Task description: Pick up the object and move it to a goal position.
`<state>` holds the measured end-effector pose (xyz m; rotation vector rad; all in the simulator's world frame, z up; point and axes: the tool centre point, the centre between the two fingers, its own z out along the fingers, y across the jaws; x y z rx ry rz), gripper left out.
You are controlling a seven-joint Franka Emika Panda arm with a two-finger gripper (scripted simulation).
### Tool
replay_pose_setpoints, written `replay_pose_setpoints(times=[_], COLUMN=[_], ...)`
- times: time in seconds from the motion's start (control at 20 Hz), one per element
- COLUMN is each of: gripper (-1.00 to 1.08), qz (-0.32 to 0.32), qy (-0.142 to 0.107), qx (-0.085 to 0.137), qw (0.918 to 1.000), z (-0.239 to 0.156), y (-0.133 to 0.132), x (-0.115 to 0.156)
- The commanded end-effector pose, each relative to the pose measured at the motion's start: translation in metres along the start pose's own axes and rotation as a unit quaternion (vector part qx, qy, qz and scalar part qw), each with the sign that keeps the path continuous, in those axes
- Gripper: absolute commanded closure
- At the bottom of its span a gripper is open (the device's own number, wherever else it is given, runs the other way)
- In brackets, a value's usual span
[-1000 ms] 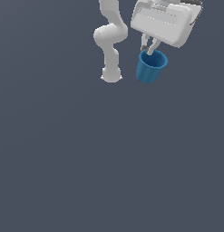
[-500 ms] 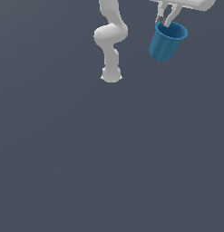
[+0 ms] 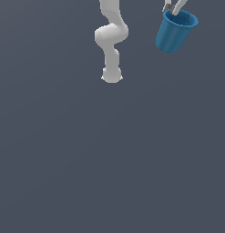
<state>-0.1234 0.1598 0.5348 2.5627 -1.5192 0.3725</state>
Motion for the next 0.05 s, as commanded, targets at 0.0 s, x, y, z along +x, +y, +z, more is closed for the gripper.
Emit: replay_pose_setpoints(times=[0.0], gripper=[1.08], qz=[0.001], qy=[0.0], qx=[0.001], qw=[1.0], z=[-0.0022], y=[-0.0003], x=[0.0005])
